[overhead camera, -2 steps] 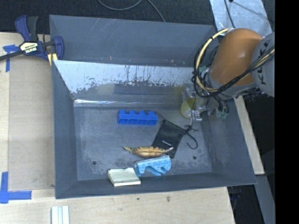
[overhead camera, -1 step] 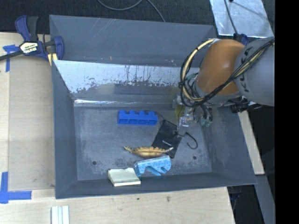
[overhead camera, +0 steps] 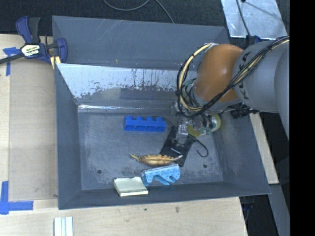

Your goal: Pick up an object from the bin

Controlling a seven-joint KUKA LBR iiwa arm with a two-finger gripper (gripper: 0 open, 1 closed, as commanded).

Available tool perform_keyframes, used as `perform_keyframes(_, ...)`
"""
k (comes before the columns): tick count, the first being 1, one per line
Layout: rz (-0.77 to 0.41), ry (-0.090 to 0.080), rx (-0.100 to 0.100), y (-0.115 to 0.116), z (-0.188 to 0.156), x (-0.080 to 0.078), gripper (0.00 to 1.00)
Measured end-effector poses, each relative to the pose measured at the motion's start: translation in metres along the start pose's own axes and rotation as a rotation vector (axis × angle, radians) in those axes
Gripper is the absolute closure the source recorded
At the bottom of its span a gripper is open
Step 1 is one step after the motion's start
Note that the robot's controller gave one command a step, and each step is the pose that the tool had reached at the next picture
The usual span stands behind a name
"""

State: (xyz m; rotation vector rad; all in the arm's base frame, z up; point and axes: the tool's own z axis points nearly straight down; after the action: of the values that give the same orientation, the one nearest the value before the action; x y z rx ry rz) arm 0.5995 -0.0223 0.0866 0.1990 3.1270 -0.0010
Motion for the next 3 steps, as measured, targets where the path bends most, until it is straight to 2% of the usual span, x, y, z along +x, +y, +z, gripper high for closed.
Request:
perform_keyframes(1, 0.023, -0.002, -0.002, 0.017, 0.000, -0.007, 0.00)
perform_keyframes(2, 0.022, -0.002, 0.000, 0.036, 0.012, 0.007, 0.00)
perform_keyframes(3, -0.069, -0.007, -0.002, 0.069, 0.016, -0.008, 1.00)
